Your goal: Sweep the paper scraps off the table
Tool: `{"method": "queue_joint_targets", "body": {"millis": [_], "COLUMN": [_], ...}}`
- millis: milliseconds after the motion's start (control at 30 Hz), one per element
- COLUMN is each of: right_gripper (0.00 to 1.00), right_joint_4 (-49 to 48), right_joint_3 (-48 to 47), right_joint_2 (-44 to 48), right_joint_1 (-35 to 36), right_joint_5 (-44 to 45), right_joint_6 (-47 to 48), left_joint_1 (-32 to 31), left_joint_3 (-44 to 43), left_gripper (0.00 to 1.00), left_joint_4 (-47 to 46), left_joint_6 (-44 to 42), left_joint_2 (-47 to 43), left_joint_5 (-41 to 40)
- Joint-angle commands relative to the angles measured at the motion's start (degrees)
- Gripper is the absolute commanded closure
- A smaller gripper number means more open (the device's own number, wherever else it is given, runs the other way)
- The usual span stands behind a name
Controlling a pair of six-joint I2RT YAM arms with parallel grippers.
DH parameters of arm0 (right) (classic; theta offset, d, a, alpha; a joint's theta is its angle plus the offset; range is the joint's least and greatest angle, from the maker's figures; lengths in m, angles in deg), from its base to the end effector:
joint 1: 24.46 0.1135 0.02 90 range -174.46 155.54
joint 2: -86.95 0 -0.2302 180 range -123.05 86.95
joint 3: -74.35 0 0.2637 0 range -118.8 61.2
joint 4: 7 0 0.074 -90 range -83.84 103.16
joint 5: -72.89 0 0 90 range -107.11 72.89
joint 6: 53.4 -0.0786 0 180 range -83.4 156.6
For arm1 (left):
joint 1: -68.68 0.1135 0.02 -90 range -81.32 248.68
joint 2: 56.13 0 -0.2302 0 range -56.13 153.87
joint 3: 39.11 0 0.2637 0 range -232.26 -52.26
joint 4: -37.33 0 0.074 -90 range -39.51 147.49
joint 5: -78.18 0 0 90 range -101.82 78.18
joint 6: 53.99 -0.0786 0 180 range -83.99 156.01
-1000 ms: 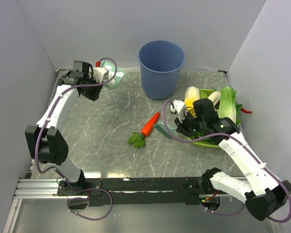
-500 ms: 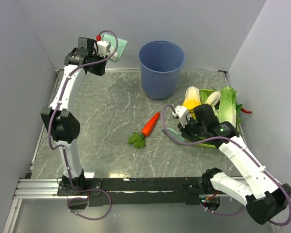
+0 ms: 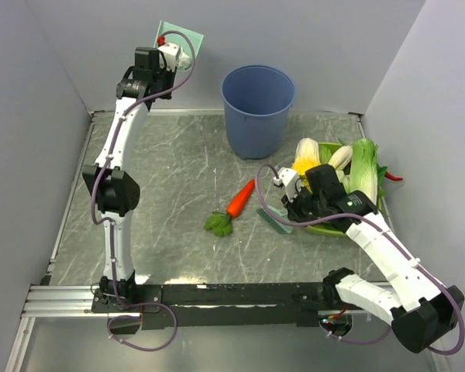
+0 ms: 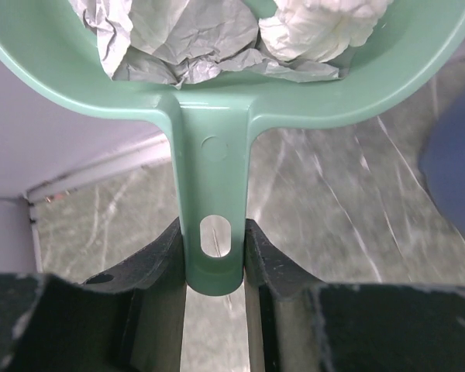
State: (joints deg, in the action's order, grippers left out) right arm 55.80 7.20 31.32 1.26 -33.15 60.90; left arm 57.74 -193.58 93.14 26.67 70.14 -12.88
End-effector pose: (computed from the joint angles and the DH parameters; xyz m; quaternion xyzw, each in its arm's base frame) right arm 0.2086 0.1246 0.2395 -0.4369 0.8271 0.1357 0.3266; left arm 0.5146 -0.0980 0.3530 0.1459 0.8429 0.0007 0.5180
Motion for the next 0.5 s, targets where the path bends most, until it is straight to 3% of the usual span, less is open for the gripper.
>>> {"method": "queue_joint_targets", "body": {"millis": [0, 133, 467], "right_gripper": [1.00, 1.00, 1.00], "right_joint_4": [-1.7, -1.8, -2.5], "right_joint_3": [-1.9, -2.3, -3.1], "right_joint_2": [-0.9, -1.7, -1.8], "right_joint_1": [-0.3, -0.3, -0.3], "right_joint_5": [-1.1, -1.5, -2.0], "right_joint_6": [-1.4, -1.4, -2.1], "left_joint_1": [-1.6, -5.0, -15.3], "left_joint_3": [-4.3, -5.4, -5.8], "left_gripper": [0.99, 0.99, 0.99], "left_joint_4": [-9.0, -16.0, -30.2], "left_joint_6": [-1.9, -7.1, -34.7], "left_joint_2": [2.6, 4.3, 9.7], "left_joint_5": [-5.4, -9.6, -22.3]}}
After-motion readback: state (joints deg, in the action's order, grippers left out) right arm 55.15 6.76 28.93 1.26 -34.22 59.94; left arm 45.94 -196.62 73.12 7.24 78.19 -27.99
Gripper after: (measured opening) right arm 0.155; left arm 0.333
